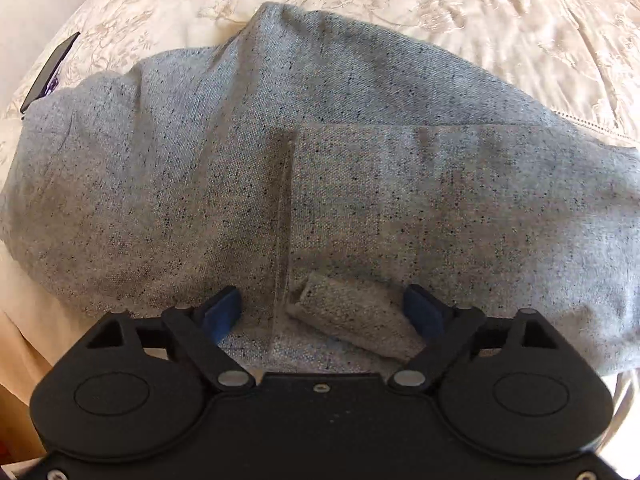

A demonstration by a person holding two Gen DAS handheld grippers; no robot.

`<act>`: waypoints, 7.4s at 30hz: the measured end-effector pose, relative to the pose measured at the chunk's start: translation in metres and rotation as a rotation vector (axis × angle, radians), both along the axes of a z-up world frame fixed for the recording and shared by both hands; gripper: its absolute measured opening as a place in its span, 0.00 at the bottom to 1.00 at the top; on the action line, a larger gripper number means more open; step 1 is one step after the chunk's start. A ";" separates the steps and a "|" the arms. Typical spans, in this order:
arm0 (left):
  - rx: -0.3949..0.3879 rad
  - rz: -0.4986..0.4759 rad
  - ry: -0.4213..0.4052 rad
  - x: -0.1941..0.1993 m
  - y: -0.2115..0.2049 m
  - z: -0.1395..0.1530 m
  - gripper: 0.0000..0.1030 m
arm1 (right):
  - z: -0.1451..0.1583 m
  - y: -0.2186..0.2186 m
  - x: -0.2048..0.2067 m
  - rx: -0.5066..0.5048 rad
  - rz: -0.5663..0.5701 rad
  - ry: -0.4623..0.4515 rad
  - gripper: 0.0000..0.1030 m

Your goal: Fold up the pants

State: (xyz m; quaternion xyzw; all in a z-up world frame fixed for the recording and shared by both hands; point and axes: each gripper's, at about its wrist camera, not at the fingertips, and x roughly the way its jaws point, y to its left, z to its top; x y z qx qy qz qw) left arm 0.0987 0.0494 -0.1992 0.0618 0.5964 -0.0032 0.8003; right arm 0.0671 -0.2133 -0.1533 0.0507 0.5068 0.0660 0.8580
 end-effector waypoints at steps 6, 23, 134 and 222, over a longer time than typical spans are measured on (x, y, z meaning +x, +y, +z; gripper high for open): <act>-0.053 0.039 -0.044 -0.031 0.019 0.033 0.77 | -0.030 -0.003 0.046 0.041 -0.037 0.105 0.08; 0.025 0.093 -0.118 -0.034 0.144 0.084 0.67 | 0.015 0.098 0.037 0.153 -0.049 0.025 0.09; 0.025 -0.173 0.014 -0.007 -0.044 0.016 0.24 | 0.002 -0.004 -0.012 0.191 -0.185 0.018 0.35; -0.263 -0.261 -0.155 0.131 -0.131 0.136 0.23 | 0.062 -0.121 0.052 0.235 -0.389 -0.094 0.14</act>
